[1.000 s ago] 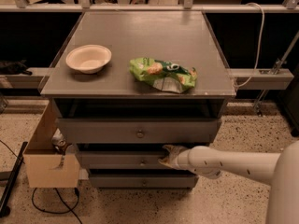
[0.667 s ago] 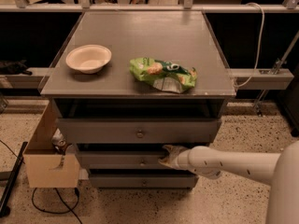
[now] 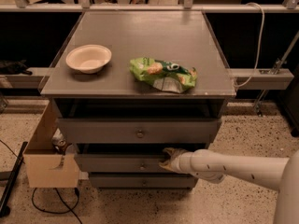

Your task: Open middle drawer

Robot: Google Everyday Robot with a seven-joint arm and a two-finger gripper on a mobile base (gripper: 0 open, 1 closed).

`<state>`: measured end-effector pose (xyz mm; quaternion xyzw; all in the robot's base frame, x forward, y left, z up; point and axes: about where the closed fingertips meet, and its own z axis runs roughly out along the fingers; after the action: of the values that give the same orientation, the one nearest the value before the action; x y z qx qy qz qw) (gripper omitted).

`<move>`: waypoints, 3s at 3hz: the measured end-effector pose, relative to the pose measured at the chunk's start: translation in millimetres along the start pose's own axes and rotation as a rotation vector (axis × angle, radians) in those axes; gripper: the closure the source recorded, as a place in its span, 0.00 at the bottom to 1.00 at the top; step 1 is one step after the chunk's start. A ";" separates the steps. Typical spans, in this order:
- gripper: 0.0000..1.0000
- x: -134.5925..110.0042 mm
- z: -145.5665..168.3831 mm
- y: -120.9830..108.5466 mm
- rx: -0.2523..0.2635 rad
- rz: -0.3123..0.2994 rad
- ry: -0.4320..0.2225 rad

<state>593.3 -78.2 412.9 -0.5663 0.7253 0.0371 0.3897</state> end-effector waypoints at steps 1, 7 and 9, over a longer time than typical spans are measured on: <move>1.00 3.5 -6.7 7.4 -0.002 0.004 0.001; 1.00 3.4 -6.6 7.5 -0.002 0.004 0.001; 1.00 8.8 -19.5 23.0 -0.017 0.006 -0.004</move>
Offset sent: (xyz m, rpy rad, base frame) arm -0.0100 -0.0035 -0.0003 0.0018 0.0040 -0.0019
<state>563.1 -86.6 412.1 -0.5671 0.7259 0.0456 0.3865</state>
